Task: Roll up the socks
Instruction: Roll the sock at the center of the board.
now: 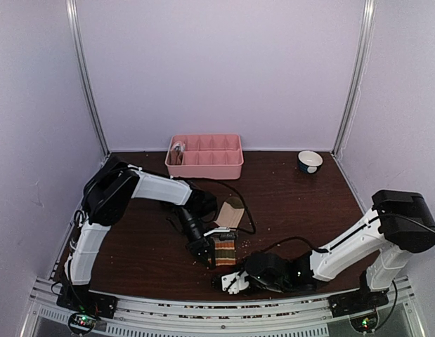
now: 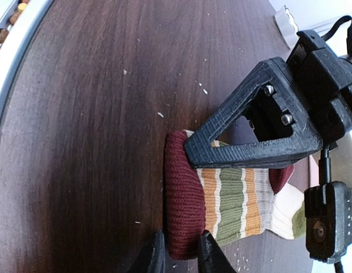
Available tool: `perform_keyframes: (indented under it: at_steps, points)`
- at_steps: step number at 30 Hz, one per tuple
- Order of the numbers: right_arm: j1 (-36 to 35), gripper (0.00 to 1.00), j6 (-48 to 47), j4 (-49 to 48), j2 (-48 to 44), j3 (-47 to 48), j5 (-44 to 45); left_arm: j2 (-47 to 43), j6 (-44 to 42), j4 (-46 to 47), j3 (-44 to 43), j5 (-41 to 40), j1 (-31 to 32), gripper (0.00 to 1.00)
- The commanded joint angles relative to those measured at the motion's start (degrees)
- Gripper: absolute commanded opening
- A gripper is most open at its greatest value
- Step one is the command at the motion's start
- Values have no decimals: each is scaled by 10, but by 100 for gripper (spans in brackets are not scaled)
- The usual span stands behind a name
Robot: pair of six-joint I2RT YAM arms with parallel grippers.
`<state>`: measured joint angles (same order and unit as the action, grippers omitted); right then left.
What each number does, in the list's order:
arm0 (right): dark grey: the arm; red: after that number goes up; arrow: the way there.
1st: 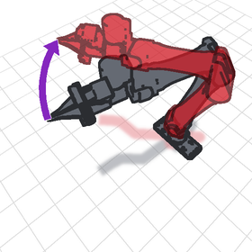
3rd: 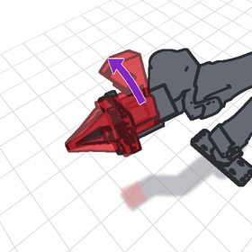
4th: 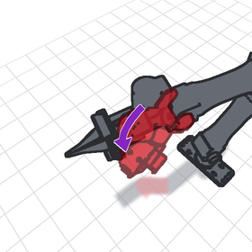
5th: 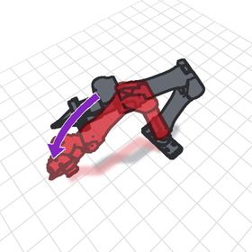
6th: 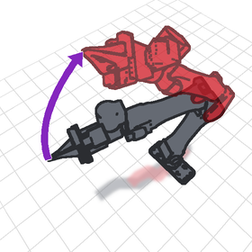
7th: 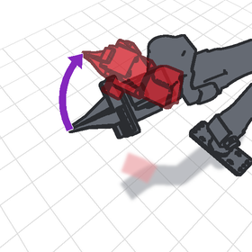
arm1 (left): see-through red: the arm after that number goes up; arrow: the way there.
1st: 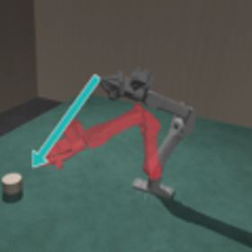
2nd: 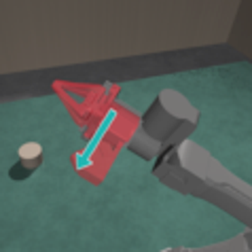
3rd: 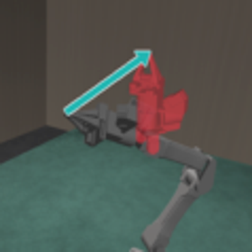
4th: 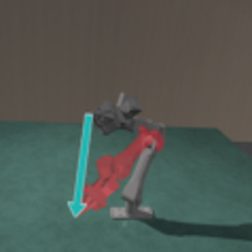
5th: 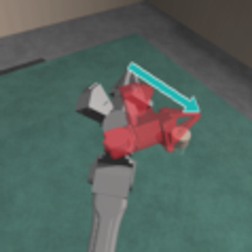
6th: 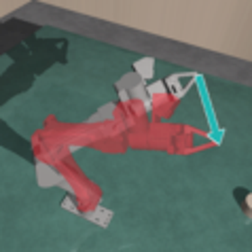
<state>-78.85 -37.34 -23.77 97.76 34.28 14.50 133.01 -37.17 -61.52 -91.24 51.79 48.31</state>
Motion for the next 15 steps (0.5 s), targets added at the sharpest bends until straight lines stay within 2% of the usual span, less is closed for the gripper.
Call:
perform_keyframes:
  at_steps: [1,15]
  points:
    - [-15,21,-7,-12,6,11,28,40,-2,4,4,-106,-7,4]
    - [-6,19,-18,-26,43,23,31,42,-9,-6,3,-101,-7,3]
